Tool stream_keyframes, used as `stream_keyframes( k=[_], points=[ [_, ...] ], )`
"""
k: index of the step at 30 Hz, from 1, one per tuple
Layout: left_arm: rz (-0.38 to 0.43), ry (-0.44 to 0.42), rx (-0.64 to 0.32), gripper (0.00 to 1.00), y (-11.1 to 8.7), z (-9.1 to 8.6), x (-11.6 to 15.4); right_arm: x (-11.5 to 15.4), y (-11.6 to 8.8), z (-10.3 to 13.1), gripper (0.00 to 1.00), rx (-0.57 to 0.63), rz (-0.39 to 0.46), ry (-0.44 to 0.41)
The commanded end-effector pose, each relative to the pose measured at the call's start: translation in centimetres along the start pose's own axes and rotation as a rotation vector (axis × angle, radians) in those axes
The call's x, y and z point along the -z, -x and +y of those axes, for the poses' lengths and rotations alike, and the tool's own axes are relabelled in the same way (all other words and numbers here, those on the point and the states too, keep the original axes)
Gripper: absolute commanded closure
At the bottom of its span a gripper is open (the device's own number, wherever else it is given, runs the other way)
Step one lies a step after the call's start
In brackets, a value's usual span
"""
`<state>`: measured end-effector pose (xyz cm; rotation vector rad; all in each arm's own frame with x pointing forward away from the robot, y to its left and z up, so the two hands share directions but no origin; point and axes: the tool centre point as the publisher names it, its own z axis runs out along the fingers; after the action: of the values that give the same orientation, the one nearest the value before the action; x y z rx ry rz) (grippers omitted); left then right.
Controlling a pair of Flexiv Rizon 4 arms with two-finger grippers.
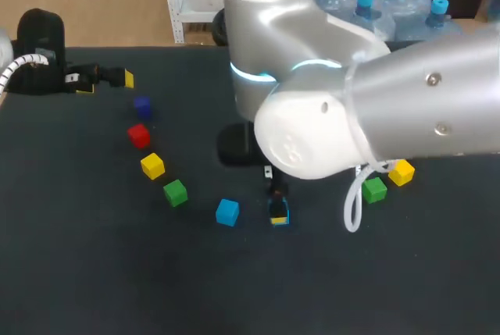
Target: Place the blue cubes, place green cubes on the blue cubes, place the yellow cubes on the green cubes, then place the red cubes on the yellow cubes, and place purple cube on the red cubes.
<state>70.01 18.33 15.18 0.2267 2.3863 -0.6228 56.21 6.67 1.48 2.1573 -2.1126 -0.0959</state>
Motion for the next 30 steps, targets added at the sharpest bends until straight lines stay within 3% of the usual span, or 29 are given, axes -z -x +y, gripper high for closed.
stream_keyframes(
  k=[1,8,11,12,13,15,16,18,30],
  points=[
    [-0.006,-0.009,-0.001,0.00,-0.1,0.2,0.0,-0.6,-0.3,0.2,0.00,-0.001,-0.004,-0.013],
    [-0.006,-0.009,-0.001,0.00,-0.1,0.2,0.0,-1.3,-0.2,-0.2,0.00,0.010,0.007,-0.007],
    [-0.006,-0.009,-0.001,0.00,-0.1,0.2,0.0,-1.4,-0.3,-0.3,0.14,0.010,0.010,-0.004],
    [-0.006,-0.009,-0.001,0.00,-0.1,0.2,0.0,-1.5,-0.3,-0.3,0.38,0.011,0.013,-0.004],
    [-0.006,-0.009,-0.001,0.00,-0.1,0.2,0.0,-1.5,-0.3,-0.3,0.52,0.011,0.014,-0.004],
    [-0.006,-0.009,-0.001,0.00,-0.1,0.2,0.0,-1.6,-0.3,-0.4,0.63,0.011,0.018,-0.002],
    [-0.006,-0.009,-0.001,0.00,-0.1,0.2,0.0,-1.6,-0.3,-0.4,0.78,0.012,0.019,-0.001],
    [-0.006,-0.009,-0.001,0.00,-0.1,0.2,0.0,-1.7,-0.3,-0.4,0.97,0.014,0.022,0.002],
    [-0.006,-0.009,-0.001,0.00,-0.1,0.2,0.0,-0.4,-1.7,-0.2,1.00,-0.021,0.023,-0.003]
  ],
)
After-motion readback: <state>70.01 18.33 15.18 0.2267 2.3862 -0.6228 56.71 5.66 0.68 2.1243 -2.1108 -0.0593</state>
